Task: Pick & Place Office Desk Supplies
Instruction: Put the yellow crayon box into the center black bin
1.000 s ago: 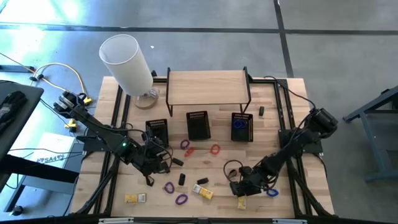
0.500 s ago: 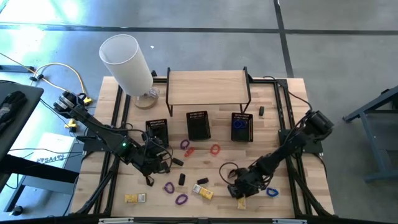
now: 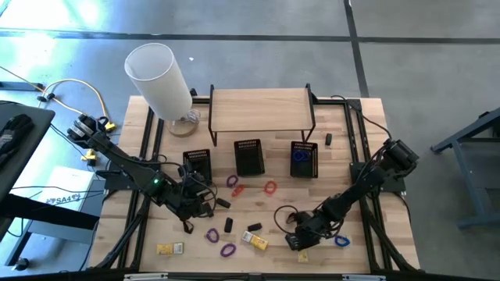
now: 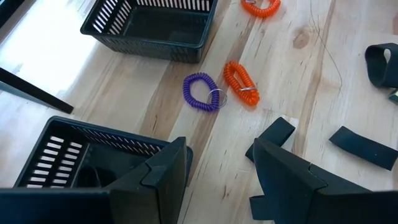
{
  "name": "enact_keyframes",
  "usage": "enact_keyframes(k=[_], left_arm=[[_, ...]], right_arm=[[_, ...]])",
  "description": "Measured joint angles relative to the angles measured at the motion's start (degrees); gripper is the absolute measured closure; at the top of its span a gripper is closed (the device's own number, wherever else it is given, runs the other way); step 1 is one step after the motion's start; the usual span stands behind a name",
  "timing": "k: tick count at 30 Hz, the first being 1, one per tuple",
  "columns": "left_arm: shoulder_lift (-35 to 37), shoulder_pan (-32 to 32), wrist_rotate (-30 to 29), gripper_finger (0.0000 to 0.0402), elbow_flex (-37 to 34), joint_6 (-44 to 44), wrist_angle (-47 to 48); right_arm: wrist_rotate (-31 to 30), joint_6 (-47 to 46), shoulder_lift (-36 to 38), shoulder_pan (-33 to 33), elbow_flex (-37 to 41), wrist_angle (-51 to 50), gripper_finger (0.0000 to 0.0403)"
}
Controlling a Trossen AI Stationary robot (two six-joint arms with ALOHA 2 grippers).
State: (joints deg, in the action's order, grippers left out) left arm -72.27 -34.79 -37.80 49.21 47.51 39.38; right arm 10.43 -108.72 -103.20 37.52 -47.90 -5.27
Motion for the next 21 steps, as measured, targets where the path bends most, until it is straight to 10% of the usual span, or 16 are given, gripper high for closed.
enact_keyframes(k=[21], left_arm=[[0.0,0.0,0.07,0.0223,0.0,0.02,-3.56]], right_arm=[[-15.8,38.57,14.02,-12.13,0.12,14.55,0.037]])
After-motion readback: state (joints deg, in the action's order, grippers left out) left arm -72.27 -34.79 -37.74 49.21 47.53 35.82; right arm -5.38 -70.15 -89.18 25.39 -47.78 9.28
